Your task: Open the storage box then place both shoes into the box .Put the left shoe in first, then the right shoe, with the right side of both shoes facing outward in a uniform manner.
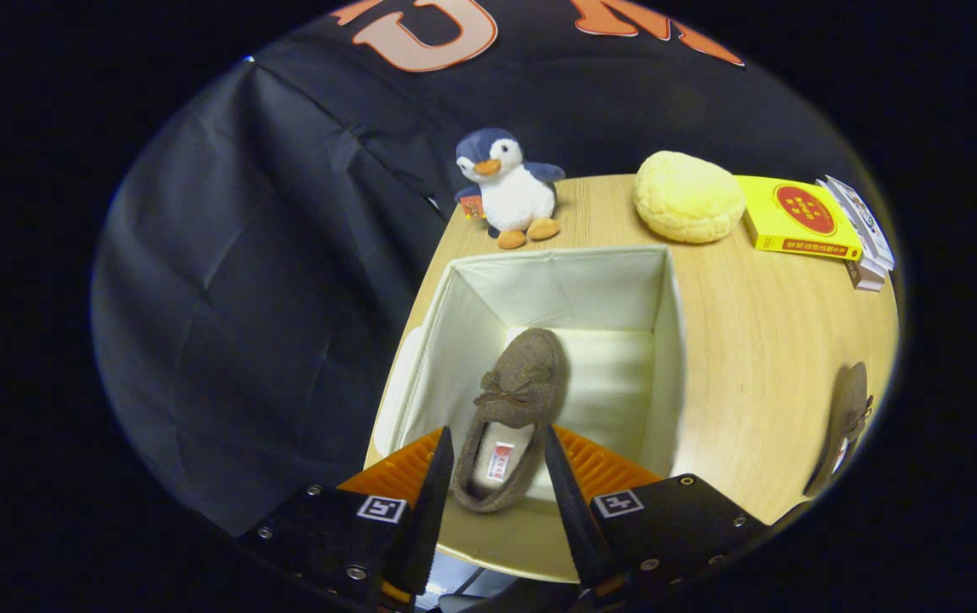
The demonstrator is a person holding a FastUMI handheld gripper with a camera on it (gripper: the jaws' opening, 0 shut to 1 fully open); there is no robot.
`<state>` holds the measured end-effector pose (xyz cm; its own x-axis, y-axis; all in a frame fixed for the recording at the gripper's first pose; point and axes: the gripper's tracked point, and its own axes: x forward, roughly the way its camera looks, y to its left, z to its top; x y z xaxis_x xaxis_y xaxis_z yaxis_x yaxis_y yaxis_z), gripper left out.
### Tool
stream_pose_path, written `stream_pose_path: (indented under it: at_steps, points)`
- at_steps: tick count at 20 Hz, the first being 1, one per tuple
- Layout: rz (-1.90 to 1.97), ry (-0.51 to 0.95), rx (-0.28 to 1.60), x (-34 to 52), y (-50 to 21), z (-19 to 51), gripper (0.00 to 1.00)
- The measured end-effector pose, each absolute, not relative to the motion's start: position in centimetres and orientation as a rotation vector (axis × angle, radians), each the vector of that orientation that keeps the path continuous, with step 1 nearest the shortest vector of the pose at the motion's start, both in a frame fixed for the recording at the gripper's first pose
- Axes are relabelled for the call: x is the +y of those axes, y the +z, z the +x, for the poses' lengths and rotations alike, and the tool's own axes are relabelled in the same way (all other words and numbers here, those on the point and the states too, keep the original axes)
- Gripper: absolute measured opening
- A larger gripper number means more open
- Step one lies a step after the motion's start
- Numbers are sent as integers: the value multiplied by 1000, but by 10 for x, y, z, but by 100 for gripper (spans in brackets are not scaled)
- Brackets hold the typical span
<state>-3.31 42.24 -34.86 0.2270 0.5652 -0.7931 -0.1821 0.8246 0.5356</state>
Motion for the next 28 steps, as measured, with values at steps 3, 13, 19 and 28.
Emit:
stream_pose_path:
  at_steps: [3,13,19,28]
  points:
    - [369,520,1208,372,-336,-32,72]
    - [321,310,1177,164,-380,-31,96]
    - [285,210,1229,66,-429,-56,98]
    - [113,232,1264,-2,-489,-87,97]
